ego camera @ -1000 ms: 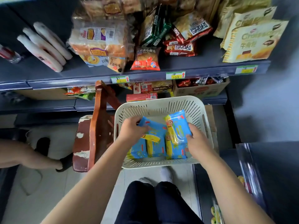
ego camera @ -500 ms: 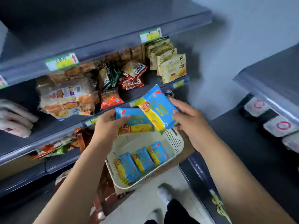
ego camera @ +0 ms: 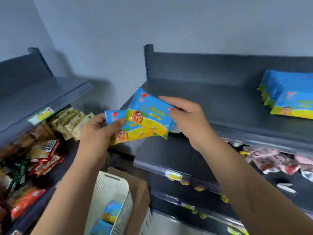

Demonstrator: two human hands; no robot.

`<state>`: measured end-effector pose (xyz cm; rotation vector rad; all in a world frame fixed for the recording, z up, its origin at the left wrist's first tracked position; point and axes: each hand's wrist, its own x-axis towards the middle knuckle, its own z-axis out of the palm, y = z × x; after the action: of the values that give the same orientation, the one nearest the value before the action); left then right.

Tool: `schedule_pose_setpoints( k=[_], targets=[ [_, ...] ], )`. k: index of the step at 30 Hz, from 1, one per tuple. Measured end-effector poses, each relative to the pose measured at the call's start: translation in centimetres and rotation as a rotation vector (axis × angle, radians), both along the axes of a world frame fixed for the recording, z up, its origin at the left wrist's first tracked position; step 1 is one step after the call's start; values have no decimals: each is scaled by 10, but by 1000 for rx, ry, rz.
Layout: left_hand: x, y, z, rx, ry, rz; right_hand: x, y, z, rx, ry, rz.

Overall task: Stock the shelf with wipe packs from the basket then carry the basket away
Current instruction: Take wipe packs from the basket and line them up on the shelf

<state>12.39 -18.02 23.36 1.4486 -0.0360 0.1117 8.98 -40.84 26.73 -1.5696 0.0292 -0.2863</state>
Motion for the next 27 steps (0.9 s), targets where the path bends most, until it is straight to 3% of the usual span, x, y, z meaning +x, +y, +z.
schedule_pose_setpoints(
  k=[4, 13, 27],
  targets=[
    [12, -81, 32, 20, -81, -174, -24, -72, 29, -9, -67, -161],
    [-22, -287, 59, -74, -53, -500, -107, -244, 68, -27, -185, -491],
    [-113, -581, 43, -12, -17, -712, -188, -490, 91, -127, -167, -599]
  ],
)
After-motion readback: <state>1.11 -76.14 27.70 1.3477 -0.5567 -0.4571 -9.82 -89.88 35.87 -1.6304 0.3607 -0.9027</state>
